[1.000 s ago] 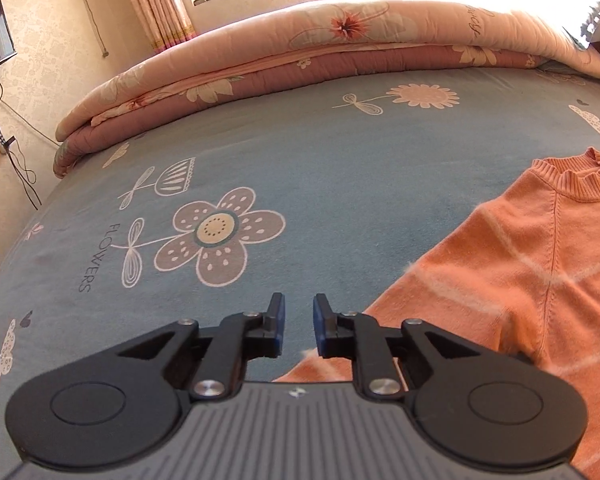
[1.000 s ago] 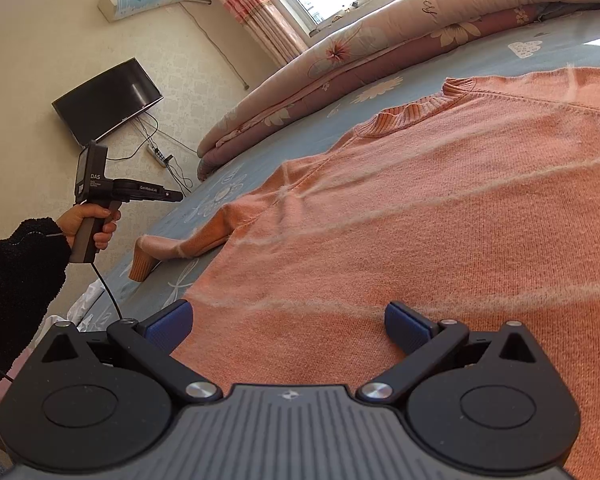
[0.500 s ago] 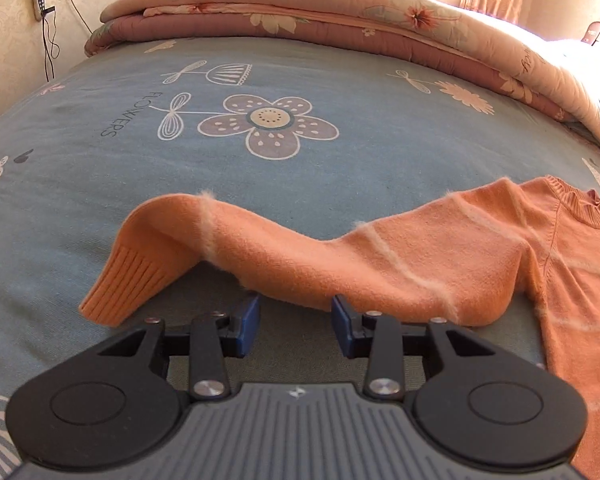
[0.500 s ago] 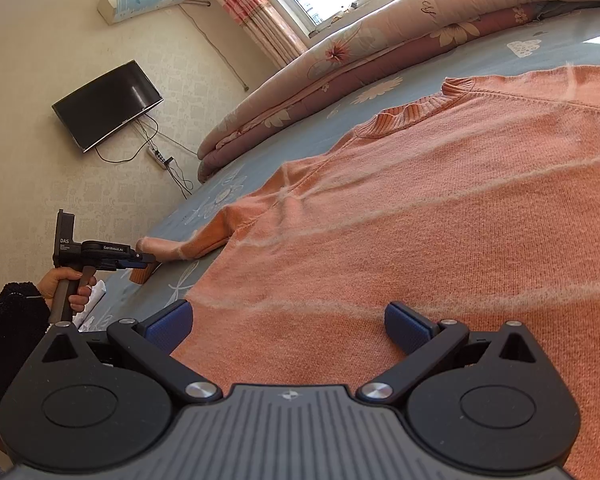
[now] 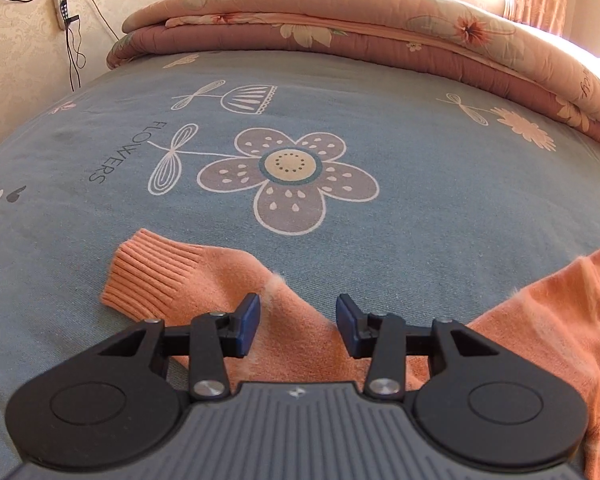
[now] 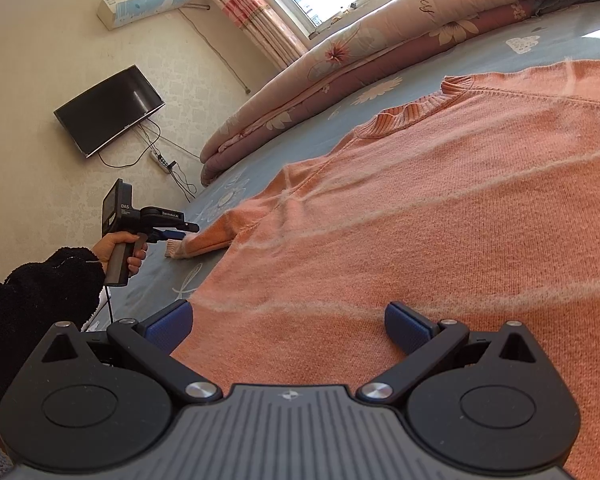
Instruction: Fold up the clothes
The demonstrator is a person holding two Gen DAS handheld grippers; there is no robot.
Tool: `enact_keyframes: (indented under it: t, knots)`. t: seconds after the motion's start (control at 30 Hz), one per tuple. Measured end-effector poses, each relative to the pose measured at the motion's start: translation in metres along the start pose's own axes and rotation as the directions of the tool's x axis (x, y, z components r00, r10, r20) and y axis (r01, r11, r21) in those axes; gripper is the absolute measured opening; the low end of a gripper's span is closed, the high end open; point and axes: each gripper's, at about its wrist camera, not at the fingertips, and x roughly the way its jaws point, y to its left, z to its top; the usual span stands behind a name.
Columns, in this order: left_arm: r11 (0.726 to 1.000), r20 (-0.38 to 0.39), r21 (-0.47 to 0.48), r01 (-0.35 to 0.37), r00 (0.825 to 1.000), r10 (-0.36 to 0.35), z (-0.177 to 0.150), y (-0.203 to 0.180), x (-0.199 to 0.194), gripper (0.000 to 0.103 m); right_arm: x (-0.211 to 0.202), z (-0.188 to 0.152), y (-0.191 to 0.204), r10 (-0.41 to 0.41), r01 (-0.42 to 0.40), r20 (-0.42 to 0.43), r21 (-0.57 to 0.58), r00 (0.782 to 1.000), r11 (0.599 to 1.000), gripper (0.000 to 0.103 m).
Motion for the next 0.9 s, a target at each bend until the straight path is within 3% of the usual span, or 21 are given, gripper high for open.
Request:
enact_keyframes:
  t: [0.1,0.17,0.3,0.43,0.57,0.63,0.7,0.9]
  knots:
    - [0.996,0.015,-0.093,-0.005,1.000,0.006,-0.004,0.027,-0.019,0.043,0.000,0.000,0.000,0.000,0.000,0.000,-0.001,1.000,1.000,0.103]
    - [0.974,0.012,-0.223,0.024,1.000,-0.021,-0.011,0.053,-0.026,0.044,0.001,0.000,0.000,-0.001,0.001,0.000,-0.001,1.000,1.000,0.103]
    - [0.879,-0.006,-0.467,0.100,0.993,-0.117,-0.030,0.094,-0.017,0.049,0.001,0.000,0.000,-0.001,0.001,0.000,-0.001,1.000,1.000,0.103]
    - [0.790,-0.006,-0.602,0.117,0.988,-0.151,-0.043,0.111,0.005,0.049,0.001,0.000,0.000,0.000,0.000,0.000,-0.001,1.000,1.000,0.103]
    - [0.784,0.031,-0.609,0.125,0.991,-0.134,-0.042,0.104,0.015,0.053,0.001,-0.001,0.000,0.001,-0.001,0.001,0.000,1.000,1.000,0.103]
    - [0.778,0.056,-0.613,0.138,0.990,-0.132,-0.039,0.101,0.021,0.062,0.001,-0.001,0.000,0.001,-0.001,0.001,0.000,1.000,1.000,0.103]
    - [0.776,0.085,-0.611,0.156,0.988,-0.132,-0.037,0.097,0.026,0.083,0.001,-0.001,0.000,0.001,-0.001,0.001,0.000,1.000,1.000,0.103]
    - [0.789,0.143,-0.596,0.151,0.986,-0.080,-0.033,0.088,0.035,0.083,0.001,0.000,-0.001,0.003,-0.003,0.002,0.004,1.000,1.000,0.103]
